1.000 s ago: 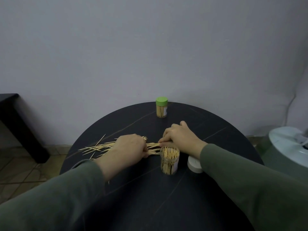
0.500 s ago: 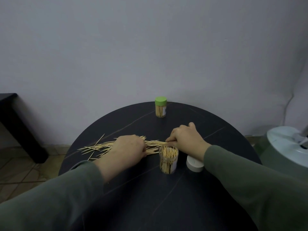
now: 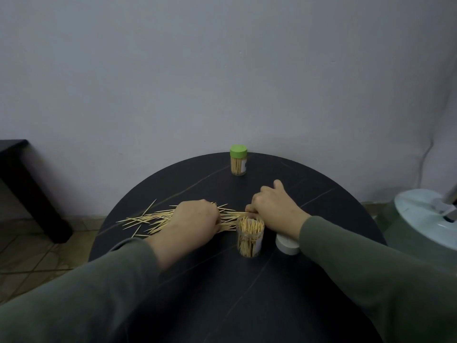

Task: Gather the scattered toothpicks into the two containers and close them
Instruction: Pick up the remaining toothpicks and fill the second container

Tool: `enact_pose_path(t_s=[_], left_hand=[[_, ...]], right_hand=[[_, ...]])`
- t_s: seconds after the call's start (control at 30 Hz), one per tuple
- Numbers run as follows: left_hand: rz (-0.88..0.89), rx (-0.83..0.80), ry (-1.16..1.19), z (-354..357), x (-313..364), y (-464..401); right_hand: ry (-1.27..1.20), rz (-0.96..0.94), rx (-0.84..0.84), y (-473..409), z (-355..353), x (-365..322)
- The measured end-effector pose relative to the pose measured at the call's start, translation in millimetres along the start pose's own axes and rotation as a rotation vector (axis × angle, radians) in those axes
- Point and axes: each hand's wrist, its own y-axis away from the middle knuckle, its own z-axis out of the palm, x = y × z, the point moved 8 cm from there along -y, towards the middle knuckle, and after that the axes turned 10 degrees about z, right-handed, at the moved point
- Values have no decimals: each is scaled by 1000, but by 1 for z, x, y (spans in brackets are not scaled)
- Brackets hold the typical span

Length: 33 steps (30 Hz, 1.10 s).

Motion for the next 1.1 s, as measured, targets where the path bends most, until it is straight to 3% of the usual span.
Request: enact_pose_path(t_s=[0.77, 0.9, 1.1], left_hand=[[-44, 233, 178, -15, -15, 7], [-101, 338, 452, -22, -22, 10], [-148, 547, 1063, -32, -25, 15]], right_hand=[[-399, 135, 109, 25, -10, 26], [-816, 241, 93, 25, -4, 43], [-1475, 267, 84, 36, -17, 49]])
